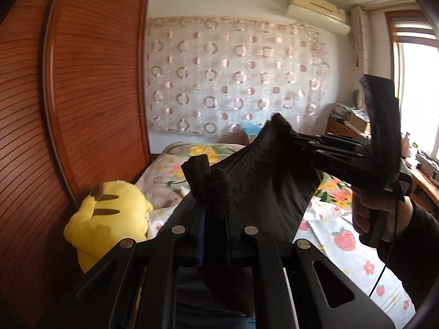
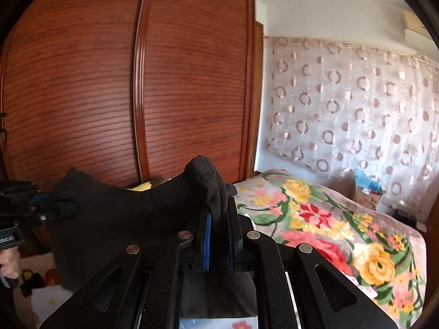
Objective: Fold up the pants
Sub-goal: 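Lift the black bundle with both grippers and carry it toward the jeans stack, then lower the black bundle onto the jeans stack and open both grippers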
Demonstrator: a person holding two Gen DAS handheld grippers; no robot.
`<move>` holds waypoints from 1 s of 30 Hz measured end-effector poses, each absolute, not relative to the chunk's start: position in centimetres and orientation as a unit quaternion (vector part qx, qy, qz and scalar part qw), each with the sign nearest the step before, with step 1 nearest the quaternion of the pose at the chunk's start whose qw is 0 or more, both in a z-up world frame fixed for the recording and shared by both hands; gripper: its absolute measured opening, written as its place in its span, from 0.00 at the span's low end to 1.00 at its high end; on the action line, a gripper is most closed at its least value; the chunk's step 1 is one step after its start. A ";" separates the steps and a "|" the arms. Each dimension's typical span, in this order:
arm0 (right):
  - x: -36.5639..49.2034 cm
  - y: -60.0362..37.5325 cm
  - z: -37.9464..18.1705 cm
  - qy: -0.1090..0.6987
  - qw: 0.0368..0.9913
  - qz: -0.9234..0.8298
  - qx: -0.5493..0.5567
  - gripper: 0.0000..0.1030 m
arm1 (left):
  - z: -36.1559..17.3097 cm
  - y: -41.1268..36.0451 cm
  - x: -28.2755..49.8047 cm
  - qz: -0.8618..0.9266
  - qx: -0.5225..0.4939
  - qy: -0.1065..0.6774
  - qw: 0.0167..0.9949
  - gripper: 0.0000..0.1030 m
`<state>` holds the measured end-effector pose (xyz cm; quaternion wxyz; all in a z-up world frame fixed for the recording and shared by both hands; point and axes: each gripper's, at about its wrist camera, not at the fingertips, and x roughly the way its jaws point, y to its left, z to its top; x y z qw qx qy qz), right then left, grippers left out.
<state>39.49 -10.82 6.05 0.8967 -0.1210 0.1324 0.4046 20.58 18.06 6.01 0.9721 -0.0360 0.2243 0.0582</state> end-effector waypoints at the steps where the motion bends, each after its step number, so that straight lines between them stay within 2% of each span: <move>1: 39.8 -10.3 6.0 0.133 0.895 0.407 -0.125 0.09 | 5.7 18.3 20.6 0.062 -0.038 0.227 0.971 0.12; 16: 45.2 -6.2 4.7 0.176 0.865 0.446 -0.146 0.09 | 3.0 20.6 20.5 0.099 -0.066 0.261 0.958 0.12; 20: 45.6 -6.7 5.2 0.186 0.869 0.439 -0.134 0.25 | 2.8 20.6 20.5 0.096 -0.067 0.266 0.957 0.14; 22: 45.5 -7.0 5.7 0.186 0.869 0.440 -0.124 0.26 | 3.1 20.4 20.6 0.097 -0.062 0.265 0.957 0.17; 23: 45.5 -7.4 6.2 0.186 0.869 0.444 -0.118 0.28 | 3.4 20.4 20.5 0.093 -0.060 0.263 0.958 0.22; 26: 44.8 -8.3 6.9 0.177 0.873 0.442 -0.109 0.31 | 3.7 20.3 20.3 0.090 -0.051 0.259 0.960 0.46; 28: 44.4 -9.1 7.0 0.176 0.874 0.442 -0.099 0.35 | 3.9 20.2 20.3 0.086 -0.049 0.259 0.961 0.46; 29: 44.2 -9.5 7.0 0.177 0.875 0.441 -0.095 0.35 | 4.0 20.2 20.4 0.085 -0.047 0.261 0.960 0.54; 30: 43.9 -9.9 7.0 0.177 0.874 0.443 -0.094 0.35 | 4.0 20.2 20.3 0.086 -0.046 0.261 0.960 0.75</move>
